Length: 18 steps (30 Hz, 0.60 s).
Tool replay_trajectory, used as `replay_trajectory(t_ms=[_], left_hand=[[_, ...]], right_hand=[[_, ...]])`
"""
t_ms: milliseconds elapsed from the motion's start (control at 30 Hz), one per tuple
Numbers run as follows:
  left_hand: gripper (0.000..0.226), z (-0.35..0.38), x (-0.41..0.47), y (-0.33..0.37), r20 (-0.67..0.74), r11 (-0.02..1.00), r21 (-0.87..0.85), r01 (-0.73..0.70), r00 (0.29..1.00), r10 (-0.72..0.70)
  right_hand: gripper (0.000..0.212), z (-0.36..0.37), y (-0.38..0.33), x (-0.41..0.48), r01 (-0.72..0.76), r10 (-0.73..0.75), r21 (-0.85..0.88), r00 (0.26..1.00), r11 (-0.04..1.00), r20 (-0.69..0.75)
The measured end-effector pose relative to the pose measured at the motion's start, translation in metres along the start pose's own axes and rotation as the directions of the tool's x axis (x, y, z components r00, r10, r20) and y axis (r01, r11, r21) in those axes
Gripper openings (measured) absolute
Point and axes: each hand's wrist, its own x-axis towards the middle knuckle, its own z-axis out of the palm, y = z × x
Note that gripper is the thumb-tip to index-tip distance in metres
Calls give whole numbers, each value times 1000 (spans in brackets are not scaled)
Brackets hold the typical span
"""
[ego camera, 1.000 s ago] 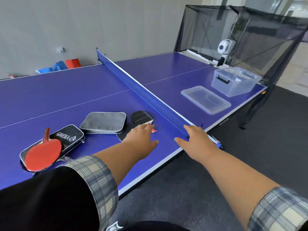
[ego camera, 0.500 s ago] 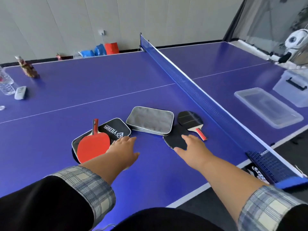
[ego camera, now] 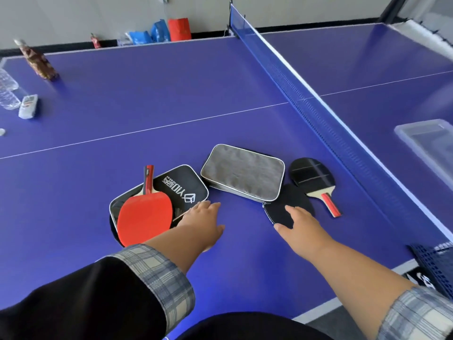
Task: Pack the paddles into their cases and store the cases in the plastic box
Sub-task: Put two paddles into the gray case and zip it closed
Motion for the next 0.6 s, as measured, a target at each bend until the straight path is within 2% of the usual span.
replay_trajectory(t_ms=[200,300,400,467,600], left_hand=[[74,3,35,13,20,996,-48,79,997,-78],[70,0,54,20,-16,989,-96,115,993,-117],[66,-5,77,23,-89,984,-129,124,987,-136],[64,-9,98,22,-130,980,-128,152,977,-169],[62,-22,144,19,-154,958,-73,276,946,-285]], right_hand=[[70,3,-8,60,118,-118,10,993,993,19],[70,-1,-10,97,140,-141,-29,990,990,-27],[75,-7,-13,133,103,-115,-129,989,986,-89],[78,-8,-13,152,52,-66,-127,992,990,-107],[81,-3,-6,176,45,-53,-130,997,991,-63]])
